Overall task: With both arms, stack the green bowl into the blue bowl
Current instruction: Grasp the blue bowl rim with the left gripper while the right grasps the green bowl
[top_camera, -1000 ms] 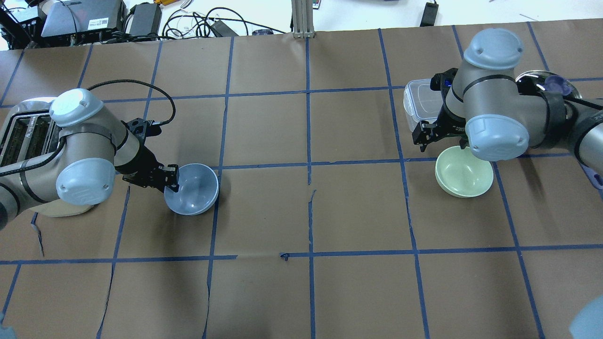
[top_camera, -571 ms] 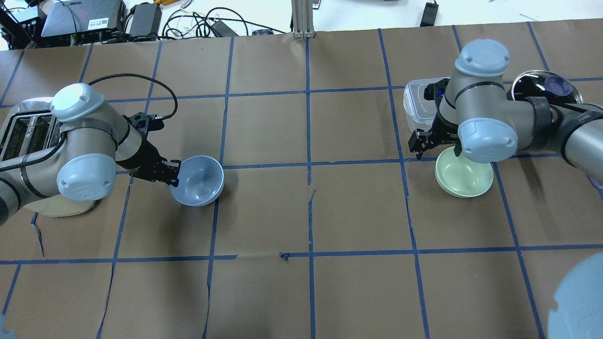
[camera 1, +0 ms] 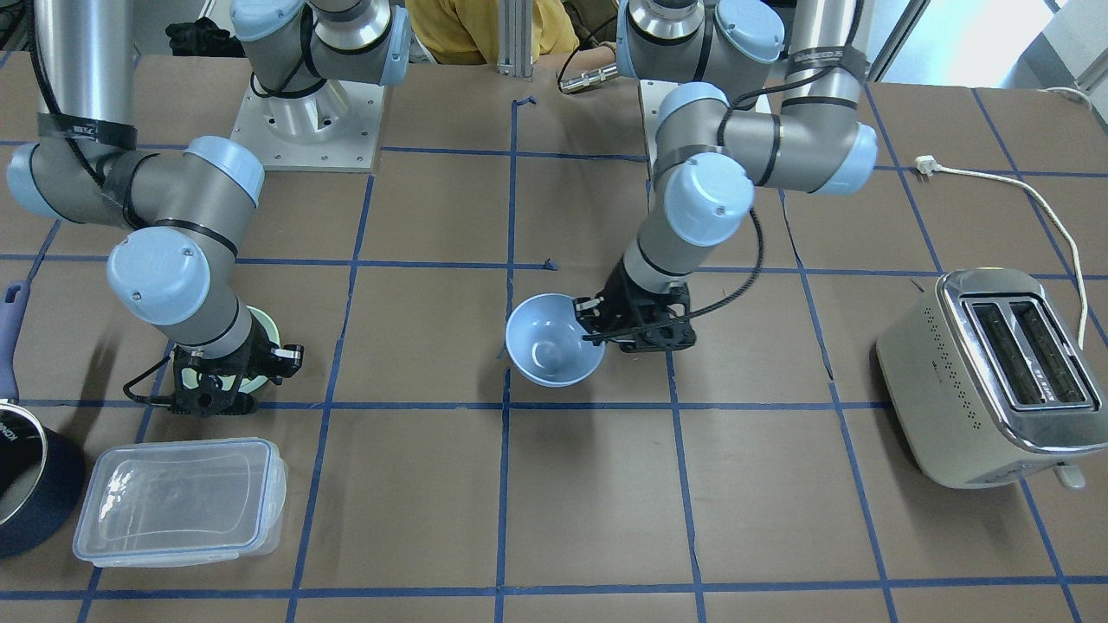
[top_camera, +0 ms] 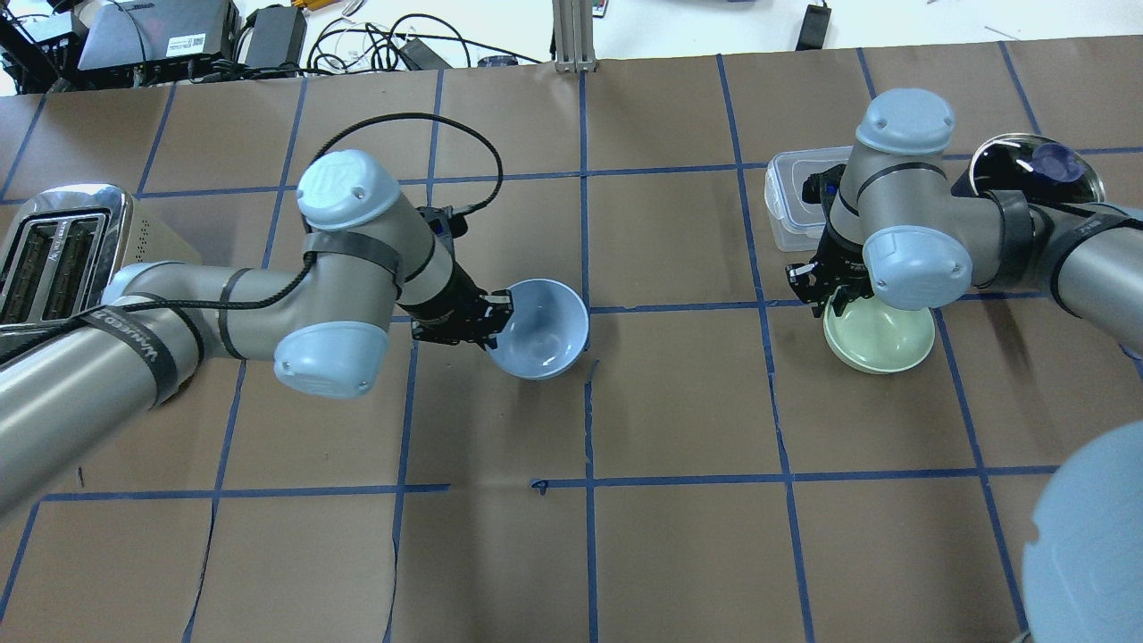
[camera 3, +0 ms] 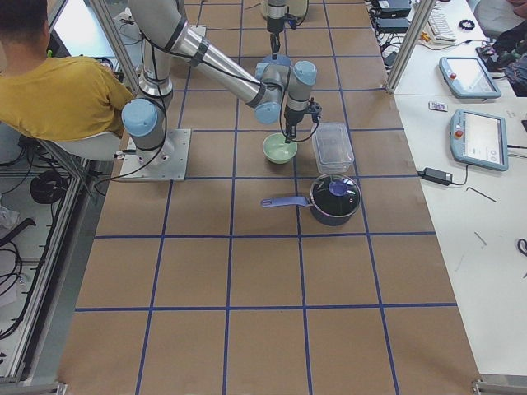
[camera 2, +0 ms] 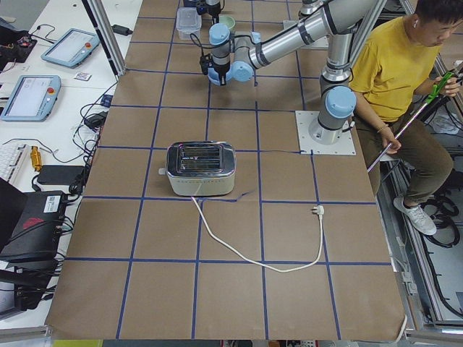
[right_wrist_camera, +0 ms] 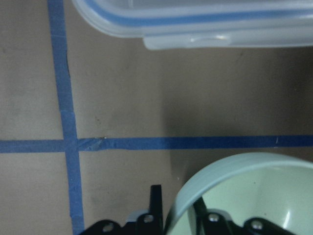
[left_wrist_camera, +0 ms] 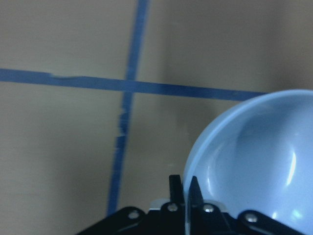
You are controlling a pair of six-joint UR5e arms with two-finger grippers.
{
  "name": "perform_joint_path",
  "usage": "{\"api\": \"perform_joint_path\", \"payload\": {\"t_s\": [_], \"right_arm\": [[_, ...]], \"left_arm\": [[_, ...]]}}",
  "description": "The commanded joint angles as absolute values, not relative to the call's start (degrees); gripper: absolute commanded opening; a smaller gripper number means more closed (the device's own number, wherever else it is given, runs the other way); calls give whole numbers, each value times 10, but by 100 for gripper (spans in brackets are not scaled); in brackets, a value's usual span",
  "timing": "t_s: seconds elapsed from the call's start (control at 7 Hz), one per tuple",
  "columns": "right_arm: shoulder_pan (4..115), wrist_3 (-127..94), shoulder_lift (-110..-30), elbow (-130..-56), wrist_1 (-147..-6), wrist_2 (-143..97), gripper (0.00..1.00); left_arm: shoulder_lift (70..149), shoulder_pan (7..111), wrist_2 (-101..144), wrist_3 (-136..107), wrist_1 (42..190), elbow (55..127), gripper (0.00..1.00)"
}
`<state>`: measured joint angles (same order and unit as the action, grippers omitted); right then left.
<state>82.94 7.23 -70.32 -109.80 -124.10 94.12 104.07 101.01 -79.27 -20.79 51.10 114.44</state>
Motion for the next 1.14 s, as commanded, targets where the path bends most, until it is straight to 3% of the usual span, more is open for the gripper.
{"api": "perform_joint_path", "payload": {"t_s": [0.0,0.14,0.43,0.86,1.0], "right_arm": [[828,71,-712,-1092,-1237,943,0],[828,71,-724,-1077,-1211,943,0],[829,69,-729,-1008,-1112,943,0],[833,35,-729,-992,-1095,935,0],[834,30,-728,-983,-1095,935,0]], "left_arm": [[1056,1067,-798,-272,475,1143,0],[1060,1068,-798,-272,475,1144,0],[1060,1070,-822,-260,475,1147,14],[1043,1058,-827,-260,494,1134,81],[1024,1022,-837,-251,557,1096,84]]}}
